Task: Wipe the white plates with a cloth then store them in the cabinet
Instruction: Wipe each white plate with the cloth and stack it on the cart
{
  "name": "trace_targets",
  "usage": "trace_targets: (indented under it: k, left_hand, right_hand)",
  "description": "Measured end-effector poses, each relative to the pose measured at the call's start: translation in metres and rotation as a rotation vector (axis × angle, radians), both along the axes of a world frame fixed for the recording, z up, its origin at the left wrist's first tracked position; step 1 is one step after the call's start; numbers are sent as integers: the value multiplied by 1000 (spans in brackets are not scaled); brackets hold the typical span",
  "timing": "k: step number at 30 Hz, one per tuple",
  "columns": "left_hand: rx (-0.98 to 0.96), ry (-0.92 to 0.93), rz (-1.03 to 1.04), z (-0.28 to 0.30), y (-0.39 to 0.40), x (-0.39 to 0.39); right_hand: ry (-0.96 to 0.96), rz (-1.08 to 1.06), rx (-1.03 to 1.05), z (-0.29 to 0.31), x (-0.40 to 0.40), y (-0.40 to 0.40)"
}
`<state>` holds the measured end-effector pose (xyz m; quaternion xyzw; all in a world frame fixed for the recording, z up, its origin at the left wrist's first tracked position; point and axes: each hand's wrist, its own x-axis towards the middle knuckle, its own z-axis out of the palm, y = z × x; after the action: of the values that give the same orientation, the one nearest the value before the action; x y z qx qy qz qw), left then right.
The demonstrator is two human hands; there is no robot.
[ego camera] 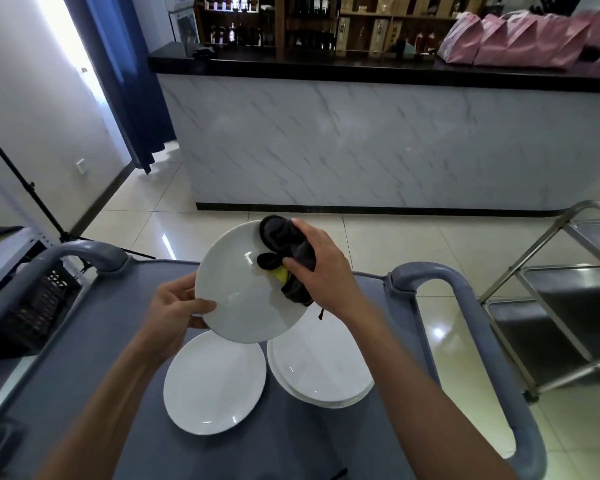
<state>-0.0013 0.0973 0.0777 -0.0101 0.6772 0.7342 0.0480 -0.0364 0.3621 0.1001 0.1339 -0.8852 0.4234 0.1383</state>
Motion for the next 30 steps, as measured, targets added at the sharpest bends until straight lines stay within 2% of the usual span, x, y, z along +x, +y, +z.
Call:
trace_targets:
  k: [15,25,30]
  left_hand:
    - [12,-24,-18,-9,-8,1]
    - [28,-103,114,-24,11,3]
    - [203,-110,85,-28,23,11]
  right_hand:
    - [53,-47,-104,-6,22,-3]
    - [268,-133,-118,-17,39,-8]
    - [411,-157,-105,-18,45,-3]
